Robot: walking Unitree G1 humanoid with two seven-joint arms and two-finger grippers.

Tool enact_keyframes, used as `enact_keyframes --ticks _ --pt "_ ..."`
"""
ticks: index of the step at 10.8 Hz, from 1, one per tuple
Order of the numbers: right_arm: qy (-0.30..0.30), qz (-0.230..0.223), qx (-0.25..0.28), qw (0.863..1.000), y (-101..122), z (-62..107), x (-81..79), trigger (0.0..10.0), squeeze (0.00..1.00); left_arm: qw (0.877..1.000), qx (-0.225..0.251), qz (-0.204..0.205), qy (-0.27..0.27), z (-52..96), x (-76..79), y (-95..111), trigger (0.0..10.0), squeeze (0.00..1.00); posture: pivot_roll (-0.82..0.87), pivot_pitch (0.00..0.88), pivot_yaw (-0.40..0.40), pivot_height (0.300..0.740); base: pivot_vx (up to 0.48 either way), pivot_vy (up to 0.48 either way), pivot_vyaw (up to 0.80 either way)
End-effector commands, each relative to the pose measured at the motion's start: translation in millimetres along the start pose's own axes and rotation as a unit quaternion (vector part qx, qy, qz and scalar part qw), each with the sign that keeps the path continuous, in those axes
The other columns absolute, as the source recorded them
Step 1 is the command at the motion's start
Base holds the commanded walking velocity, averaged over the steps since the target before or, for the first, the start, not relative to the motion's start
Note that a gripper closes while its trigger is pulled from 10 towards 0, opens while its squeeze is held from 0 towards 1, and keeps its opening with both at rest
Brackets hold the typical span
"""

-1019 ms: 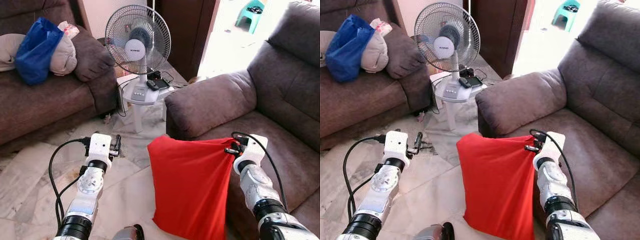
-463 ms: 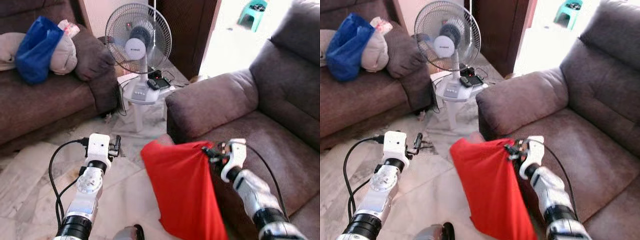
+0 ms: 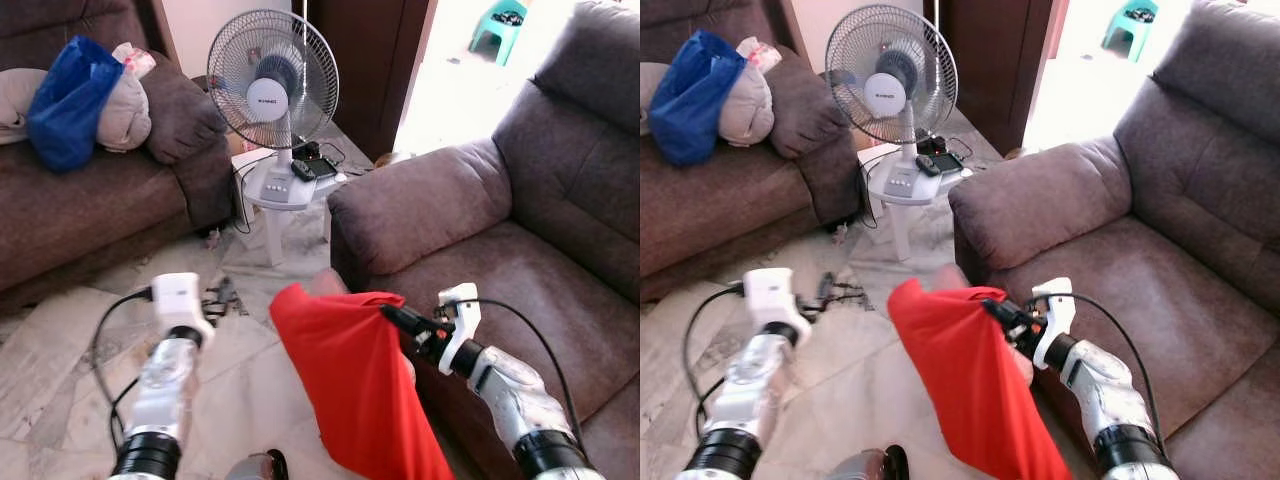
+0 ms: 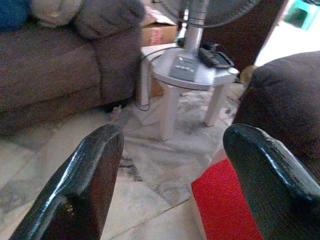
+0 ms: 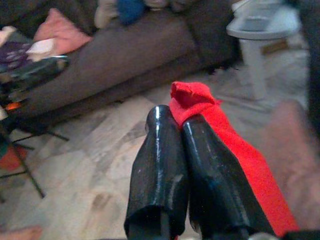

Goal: Move the pillow to the sofa from floor

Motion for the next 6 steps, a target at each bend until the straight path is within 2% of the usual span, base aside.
enact_keyframes --ticks 1,2,6 --pt "0.052 0.038 0.046 0.997 31.8 -1.9 -16.8 10.0 0.00 1.000 -0.019 0.014 0.013 2.1 -8.5 -9.0 10.0 0.00 0.10 0.026 -0.033 0.740 0.000 0.000 0.00" --pt "0.081 0.048 0.041 0.995 30.0 1.8 -26.4 10.0 0.00 0.999 -0.023 0.022 0.016 1.7 -11.7 -10.2 10.0 0.00 0.10 0.027 -0.035 0.740 0.000 0.000 0.00" --pt "0.118 0.054 0.037 0.991 33.5 9.4 -39.2 10.0 0.00 0.997 -0.050 0.059 0.019 6.1 -15.6 -23.0 10.0 0.00 0.10 0.029 -0.040 0.740 0.000 0.000 0.00"
Point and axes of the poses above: a point about 5 cm out from each wrist's last joint towards the gripper, its own z axis pointing back from the gripper into the wrist, its own y axis along the axis of the wrist's last joint, x = y × z, the point moved 6 cm from there along -z, pointing out of the wrist towards the gripper, and after that the axes turned 2 degrees about -z, right-handed, at the moved point
